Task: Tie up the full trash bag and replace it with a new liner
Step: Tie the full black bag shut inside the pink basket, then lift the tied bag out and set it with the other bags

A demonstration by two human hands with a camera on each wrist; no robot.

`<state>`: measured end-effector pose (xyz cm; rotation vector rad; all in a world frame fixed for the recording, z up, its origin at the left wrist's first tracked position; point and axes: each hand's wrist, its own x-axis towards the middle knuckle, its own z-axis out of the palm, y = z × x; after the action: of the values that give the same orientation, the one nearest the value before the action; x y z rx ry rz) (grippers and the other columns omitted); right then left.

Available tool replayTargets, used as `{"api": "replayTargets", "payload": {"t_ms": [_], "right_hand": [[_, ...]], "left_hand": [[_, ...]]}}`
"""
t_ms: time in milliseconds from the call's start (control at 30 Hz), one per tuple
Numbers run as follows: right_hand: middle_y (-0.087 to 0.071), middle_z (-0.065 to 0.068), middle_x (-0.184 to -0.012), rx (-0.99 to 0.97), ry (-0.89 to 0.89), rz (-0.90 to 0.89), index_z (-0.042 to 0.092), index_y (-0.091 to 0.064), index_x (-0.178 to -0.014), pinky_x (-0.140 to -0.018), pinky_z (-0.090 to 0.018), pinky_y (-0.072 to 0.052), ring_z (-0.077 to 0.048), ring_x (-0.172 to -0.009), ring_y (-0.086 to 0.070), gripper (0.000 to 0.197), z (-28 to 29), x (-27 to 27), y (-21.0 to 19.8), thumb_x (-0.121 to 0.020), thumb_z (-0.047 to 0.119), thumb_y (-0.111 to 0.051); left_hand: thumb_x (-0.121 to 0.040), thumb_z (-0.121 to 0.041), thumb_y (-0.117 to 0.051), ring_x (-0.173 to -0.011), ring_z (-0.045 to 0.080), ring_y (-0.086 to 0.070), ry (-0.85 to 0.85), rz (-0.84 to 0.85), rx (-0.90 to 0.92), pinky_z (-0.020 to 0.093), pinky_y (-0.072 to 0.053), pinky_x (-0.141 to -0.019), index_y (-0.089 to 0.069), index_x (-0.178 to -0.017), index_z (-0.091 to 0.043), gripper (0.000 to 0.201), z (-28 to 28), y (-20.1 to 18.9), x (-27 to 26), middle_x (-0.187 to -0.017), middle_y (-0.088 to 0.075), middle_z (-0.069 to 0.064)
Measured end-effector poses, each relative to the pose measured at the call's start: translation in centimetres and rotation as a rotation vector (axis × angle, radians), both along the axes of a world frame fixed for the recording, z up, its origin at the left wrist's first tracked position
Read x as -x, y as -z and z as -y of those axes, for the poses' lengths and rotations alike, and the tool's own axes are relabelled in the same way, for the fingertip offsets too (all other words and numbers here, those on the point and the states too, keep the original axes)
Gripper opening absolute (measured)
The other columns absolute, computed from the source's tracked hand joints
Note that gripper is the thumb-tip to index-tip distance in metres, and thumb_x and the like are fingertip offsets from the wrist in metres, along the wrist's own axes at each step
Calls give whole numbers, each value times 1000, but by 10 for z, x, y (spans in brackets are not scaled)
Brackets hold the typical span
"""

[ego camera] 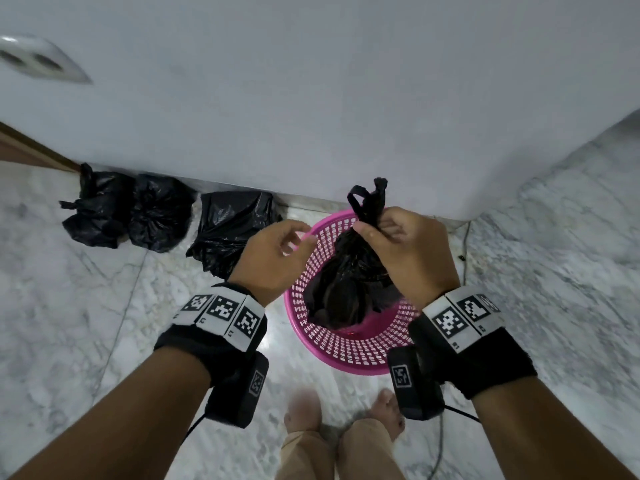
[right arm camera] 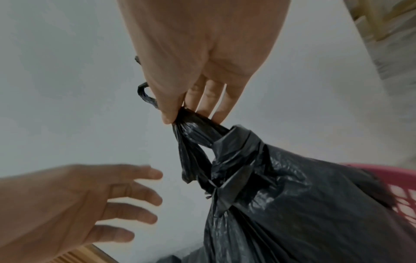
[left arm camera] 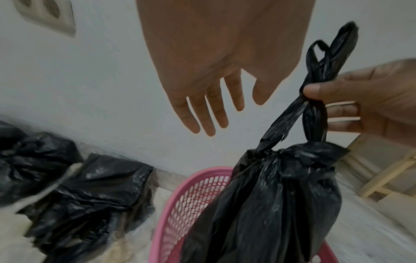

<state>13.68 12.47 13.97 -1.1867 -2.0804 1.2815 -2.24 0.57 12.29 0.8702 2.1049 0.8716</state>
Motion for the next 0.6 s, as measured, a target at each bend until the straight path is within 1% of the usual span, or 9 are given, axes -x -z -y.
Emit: {"api": "replayTargets", "payload": {"t_ms": [67,133,167,200,267,333,400,533,600], "right_hand": [[-68,13,-69,-20,4,-59,13,-74,-89,-65,-14,-54,0,-70,-68,14,-1,8,-23,-82,26,-73],[-66,15,-67,-19,2,-118,10,-73,-88,-62,-9,-51,4,-68,-67,13,1,16,-49,-81,21,-74],[-65,17,-67,3,-4,-138,10,-73,-88,-61,-7,-50,7,-66,-66,11,2,20,-63,-81,19,-74],[-66,18,-69,29,-17,-148,11,-73,-89,-62,-6,-50,8,-65,-66,10,2,24,-76,-82,18,-74],[-68,17,-72,59,-53,-141,13,-72,-91,-65,-10,-53,6,-68,-67,12,5,31,-104,-82,21,-73],[-68,18,-73,45,-100,-126,16,-72,-91,-68,-12,-54,4,-70,-67,13,7,40,-130,-83,26,-72],[-67,19,-74,25,-136,-123,17,-72,-92,-69,-14,-54,5,-71,-66,14,12,49,-155,-83,28,-71],[-71,10,-76,-28,-196,-134,15,-72,-92,-71,-16,-54,3,-68,-66,17,24,69,-202,-83,29,-71],[-73,5,-79,-54,-240,-129,13,-72,-92,-70,-14,-53,0,-71,-66,19,35,81,-224,-84,30,-70]], "left_hand": [[-85,-35,-63,-90,18,-63,-25,-33,14,37,-54,-86,-64,-109,-18,29,4,-21,7,-93,-66,4],[-85,-32,-63,-90,18,-62,-38,-93,30,30,-51,-85,-64,-109,-18,28,9,-48,13,-93,-65,3],[-85,-32,-63,-90,18,-61,-44,-125,39,29,-49,-85,-64,-109,-18,28,11,-62,16,-95,-65,2],[-85,-32,-63,-91,18,-61,-51,-150,46,29,-49,-86,-64,-109,-18,28,14,-76,19,-97,-64,2],[-85,-33,-63,-94,18,-60,-72,-164,66,30,-49,-87,-63,-111,-20,29,23,-104,23,-100,-63,3],[-84,-33,-63,-95,20,-60,-108,-180,85,33,-49,-89,-62,-113,-20,32,35,-129,26,-102,-64,3],[-85,-33,-63,-96,21,-60,-129,-207,98,32,-49,-88,-62,-115,-19,33,48,-154,27,-104,-64,4],[-84,-38,-61,-94,20,-60,-196,-248,136,31,-50,-85,-61,-118,-20,38,80,-201,24,-104,-64,3],[-83,-39,-61,-91,17,-59,-267,-244,140,27,-47,-80,-61,-116,-22,37,98,-221,23,-101,-63,-1]]}}
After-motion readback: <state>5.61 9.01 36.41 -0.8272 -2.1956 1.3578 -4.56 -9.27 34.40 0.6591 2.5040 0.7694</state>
